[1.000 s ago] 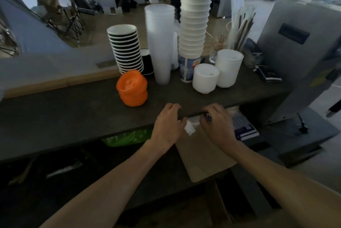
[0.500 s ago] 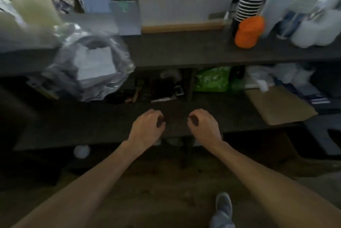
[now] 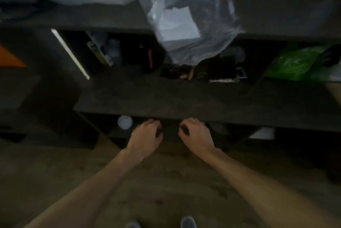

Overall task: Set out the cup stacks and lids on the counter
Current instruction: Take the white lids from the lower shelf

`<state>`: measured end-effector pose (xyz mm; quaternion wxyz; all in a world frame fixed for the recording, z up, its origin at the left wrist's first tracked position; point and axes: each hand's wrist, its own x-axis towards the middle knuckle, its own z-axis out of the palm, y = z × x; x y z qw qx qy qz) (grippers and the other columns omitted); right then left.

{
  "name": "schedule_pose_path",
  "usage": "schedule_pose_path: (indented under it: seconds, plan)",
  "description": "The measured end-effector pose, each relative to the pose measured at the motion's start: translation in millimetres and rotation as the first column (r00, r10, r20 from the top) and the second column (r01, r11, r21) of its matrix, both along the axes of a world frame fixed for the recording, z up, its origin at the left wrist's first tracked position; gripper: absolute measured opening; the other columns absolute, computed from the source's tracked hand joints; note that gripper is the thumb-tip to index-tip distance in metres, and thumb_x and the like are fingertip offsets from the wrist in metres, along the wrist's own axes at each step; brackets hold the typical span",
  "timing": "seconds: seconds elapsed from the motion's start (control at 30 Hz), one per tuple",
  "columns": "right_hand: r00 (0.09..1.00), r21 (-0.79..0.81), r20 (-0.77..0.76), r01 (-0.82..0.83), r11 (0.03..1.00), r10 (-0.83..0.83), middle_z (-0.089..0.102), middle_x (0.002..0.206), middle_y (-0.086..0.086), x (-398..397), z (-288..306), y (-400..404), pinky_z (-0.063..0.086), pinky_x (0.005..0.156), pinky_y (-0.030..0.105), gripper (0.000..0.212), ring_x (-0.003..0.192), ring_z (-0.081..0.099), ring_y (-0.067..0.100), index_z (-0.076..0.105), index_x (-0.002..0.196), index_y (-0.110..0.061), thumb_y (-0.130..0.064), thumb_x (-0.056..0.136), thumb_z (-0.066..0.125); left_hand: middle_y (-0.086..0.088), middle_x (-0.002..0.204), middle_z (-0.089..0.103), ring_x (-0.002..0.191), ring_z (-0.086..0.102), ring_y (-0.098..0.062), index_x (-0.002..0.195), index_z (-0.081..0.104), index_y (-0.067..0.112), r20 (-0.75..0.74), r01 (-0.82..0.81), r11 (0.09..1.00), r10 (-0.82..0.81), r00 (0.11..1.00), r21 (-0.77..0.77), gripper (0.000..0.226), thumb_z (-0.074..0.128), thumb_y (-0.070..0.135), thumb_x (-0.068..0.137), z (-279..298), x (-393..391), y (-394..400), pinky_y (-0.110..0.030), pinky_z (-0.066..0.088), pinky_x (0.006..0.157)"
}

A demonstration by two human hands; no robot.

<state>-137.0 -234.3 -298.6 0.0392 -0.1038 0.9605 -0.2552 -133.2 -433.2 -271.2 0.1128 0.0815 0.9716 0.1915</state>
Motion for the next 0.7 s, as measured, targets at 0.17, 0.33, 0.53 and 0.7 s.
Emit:
schedule_pose_path:
  seconds: [0.17,0.33,0.53,0.7]
  plan:
    - [0.990,0.089,0.038,-0.138,0.986,0.135,0.059,0.106,-0.005,-38,-142,-87,0.046,0.085,0.031,0.011,0.099,0.055,0.014,0.060,0.103,-0.027,-0.032,0.094,0.056,0.001,0.119,0.055,0.106,0.058,-0.018,0.120,0.058,0.023,0.059,-0.074,0.997,0.073,0.996,0.006,0.029,0.059,0.032,0.093,-145,-27,-76,-0.029,0.046,0.083]
    - [0.991,0.030,0.040,-0.131,0.991,0.129,0.059,0.105,-0.001,-94,-277,-157,0.047,0.075,0.031,0.011,0.094,0.058,0.016,0.061,0.103,-0.022,-0.030,0.095,0.057,-0.011,0.127,0.055,0.110,0.057,-0.031,0.127,0.055,0.015,-0.027,-0.215,0.974,0.214,0.977,-0.072,0.041,0.065,0.028,0.089,-281,-74,-148,-0.040,0.048,0.088]
    - [0.982,0.015,-0.051,-0.182,0.983,0.182,0.058,0.117,0.002,-162,-397,-217,0.054,0.080,0.038,0.023,0.101,0.059,0.020,0.059,0.116,-0.020,-0.034,0.097,0.056,-0.018,0.144,0.039,0.125,0.047,-0.042,0.147,0.035,0.013,-0.125,-0.331,0.943,0.325,0.938,-0.032,0.079,0.073,0.037,0.083,-405,-136,-207,-0.048,0.045,0.099]
    - [0.964,0.028,-0.147,-0.218,0.975,0.220,0.057,0.126,0.006,-193,-459,-243,0.052,0.086,0.041,0.036,0.109,0.058,0.025,0.058,0.126,-0.016,-0.035,0.095,0.059,-0.019,0.147,0.033,0.129,0.040,-0.046,0.152,0.024,0.016,-0.235,-0.358,0.933,0.341,0.910,-0.033,0.104,0.080,0.051,0.071,-463,-180,-227,-0.053,0.037,0.104]
